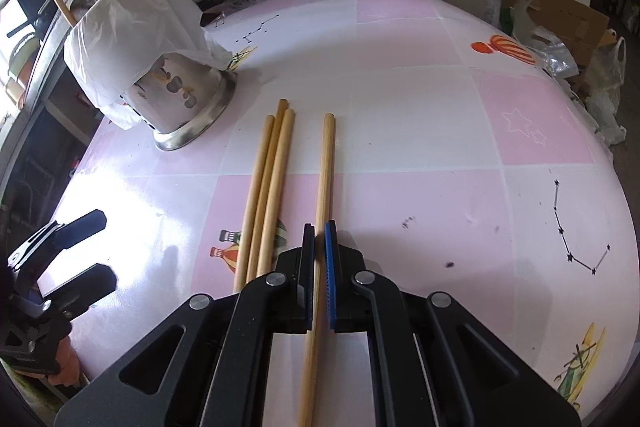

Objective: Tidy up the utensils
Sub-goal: 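Move both tools back down toward the remaining wooden chopsticks, then close the left tool on a single wooden chopstick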

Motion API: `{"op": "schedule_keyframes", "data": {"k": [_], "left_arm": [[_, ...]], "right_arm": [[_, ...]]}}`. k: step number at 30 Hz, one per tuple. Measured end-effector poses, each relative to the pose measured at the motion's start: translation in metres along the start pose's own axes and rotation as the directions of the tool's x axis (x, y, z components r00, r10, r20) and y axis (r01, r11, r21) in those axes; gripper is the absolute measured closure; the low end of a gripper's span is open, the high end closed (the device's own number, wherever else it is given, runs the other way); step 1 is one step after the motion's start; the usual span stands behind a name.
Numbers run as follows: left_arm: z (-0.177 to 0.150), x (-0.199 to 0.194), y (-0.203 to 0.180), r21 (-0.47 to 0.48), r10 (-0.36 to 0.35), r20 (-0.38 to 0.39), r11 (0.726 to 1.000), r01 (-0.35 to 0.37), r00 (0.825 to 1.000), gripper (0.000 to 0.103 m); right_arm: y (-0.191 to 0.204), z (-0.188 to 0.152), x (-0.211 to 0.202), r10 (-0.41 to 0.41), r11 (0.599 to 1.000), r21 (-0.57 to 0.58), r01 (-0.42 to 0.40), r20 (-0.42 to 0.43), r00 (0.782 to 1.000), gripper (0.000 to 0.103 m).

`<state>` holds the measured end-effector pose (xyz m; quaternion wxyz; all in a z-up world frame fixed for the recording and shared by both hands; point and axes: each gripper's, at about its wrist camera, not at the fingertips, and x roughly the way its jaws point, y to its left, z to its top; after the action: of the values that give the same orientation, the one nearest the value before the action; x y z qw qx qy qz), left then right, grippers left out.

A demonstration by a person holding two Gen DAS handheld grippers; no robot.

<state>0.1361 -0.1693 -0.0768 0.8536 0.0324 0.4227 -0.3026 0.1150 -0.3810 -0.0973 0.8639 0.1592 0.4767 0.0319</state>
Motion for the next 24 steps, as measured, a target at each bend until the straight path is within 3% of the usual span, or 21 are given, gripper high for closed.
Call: {"op": "schedule_keyframes", "data": {"k": [8,24], "left_arm": [[0.022,0.048,-0.021,-0.017,-0.025,-0.062,1.0,0.024,0.998,0.051],[0.034,0.083,-0.039,0.028,0.055,-0.097,0.998,-0.053,0.994,0.061]], "right_arm": [[-0.012,-0.006,-0.004,0.039,0.998,0.044,-0.04,0.018,0.999,0.098],[-0.019,-0.011,-0.005,0.093,0.993,0.067,-0.095,0.032,0.995,0.098]]}}
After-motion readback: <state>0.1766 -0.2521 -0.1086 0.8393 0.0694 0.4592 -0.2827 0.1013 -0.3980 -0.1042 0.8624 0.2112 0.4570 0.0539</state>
